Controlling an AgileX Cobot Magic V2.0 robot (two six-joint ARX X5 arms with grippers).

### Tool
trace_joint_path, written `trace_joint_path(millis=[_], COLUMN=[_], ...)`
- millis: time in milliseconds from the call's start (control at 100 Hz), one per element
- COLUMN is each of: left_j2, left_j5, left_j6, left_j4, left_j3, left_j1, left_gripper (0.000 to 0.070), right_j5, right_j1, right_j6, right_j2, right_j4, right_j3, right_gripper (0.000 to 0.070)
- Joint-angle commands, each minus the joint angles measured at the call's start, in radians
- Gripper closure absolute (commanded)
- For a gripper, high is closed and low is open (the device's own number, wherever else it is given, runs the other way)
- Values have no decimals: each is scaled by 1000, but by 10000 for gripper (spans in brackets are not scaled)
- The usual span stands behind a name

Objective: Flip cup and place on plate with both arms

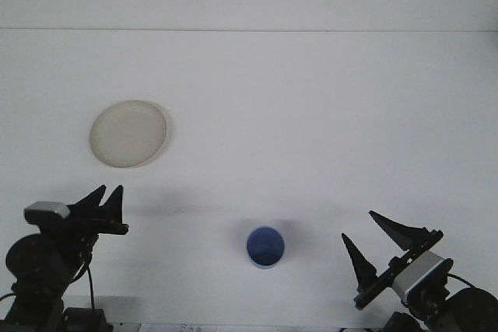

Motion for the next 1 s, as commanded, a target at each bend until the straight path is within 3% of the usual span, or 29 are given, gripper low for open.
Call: trace_joint_path(millis=[0,140,330,600,780,990], left_j2=[114,337,603,904,1036,1145], left_j5=[82,240,242,70,57,-10], left_j6=[41,41,69,122,122,119], left_j4=[-52,-144,-294,-428,-418,-397], left_j3=[104,282,512,698,713,713], left_j1=[-19,-127,-394,-701,-800,-864], left_gripper=[214,194,195,195,195,195], right_j5=[4,4,5,4,4,5], right_j1=[11,11,11,11,11,11], right_j6=[0,-17,-25,-32,-32,-32], right_j2=[1,1,1,1,1,1], right_j4=[9,9,8,-16,-28,-28], right_j3=[2,2,2,2,2,2], right_gripper=[257,257,257,257,257,257])
